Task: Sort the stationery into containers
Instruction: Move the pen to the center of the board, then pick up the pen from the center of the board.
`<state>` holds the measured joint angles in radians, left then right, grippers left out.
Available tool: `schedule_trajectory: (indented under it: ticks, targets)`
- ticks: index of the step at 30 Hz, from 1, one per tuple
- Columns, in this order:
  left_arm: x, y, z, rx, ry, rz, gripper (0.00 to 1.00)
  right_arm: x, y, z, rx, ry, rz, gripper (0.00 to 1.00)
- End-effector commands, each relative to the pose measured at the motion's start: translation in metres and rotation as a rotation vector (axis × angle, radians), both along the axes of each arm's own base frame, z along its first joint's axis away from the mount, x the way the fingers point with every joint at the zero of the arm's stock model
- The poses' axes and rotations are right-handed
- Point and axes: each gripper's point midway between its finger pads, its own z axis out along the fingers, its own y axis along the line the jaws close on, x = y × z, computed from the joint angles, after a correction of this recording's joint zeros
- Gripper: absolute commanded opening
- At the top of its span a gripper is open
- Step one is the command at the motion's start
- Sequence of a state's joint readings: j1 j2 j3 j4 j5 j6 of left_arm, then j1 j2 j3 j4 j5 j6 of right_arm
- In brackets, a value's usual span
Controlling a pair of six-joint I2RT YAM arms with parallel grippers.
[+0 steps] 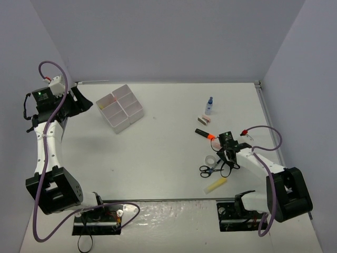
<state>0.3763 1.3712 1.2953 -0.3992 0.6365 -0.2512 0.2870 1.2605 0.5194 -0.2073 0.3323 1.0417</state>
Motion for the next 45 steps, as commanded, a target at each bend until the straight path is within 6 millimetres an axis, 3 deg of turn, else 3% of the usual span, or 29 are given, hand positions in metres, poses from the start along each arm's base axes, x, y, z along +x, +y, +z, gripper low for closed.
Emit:
schedule_trajectory:
  ticks: [1, 3, 11, 17, 26, 32, 37, 39, 40, 45]
  targets:
    - [0.005, 0.001, 0.031, 0.024, -0.100, -0.005, 0.60, 0.000, -0.006, -0.007, -0.019, 0.010, -0.009, 0.27]
    - [0.005, 0.002, 0.031, 0.025, -0.101, -0.004, 0.60, -0.001, -0.007, -0.009, -0.018, 0.017, -0.007, 0.17]
    - [0.006, 0.002, 0.028, 0.019, -0.094, -0.006, 0.60, -0.001, -0.005, 0.000, 0.016, -0.037, 0.010, 0.00]
    - [0.008, 0.003, 0.028, 0.020, -0.095, -0.007, 0.60, 0.008, -0.003, 0.021, 0.019, -0.102, 0.051, 0.00]
    - [0.006, 0.002, 0.032, 0.019, -0.101, -0.006, 0.60, 0.029, -0.013, 0.091, -0.088, -0.222, 0.139, 0.00]
    - [0.004, -0.005, 0.034, -0.001, -0.109, -0.036, 0.60, 0.044, -0.006, 0.145, -0.128, -0.314, 0.267, 0.00]
    - [0.003, -0.014, 0.039, -0.020, -0.123, -0.090, 0.60, 0.057, -0.001, 0.177, -0.195, -0.351, 0.393, 0.00]
    - [0.001, -0.022, 0.045, -0.025, -0.132, -0.143, 0.60, 0.066, 0.004, 0.202, -0.221, -0.398, 0.430, 0.00]
    - [0.002, -0.023, 0.051, -0.019, -0.145, -0.148, 0.60, 0.066, 0.003, 0.202, -0.233, -0.395, 0.443, 0.00]
    - [-0.010, -0.056, 0.061, -0.012, -0.127, -0.316, 0.63, 0.095, 0.025, 0.254, -0.274, -0.528, 0.542, 0.00]
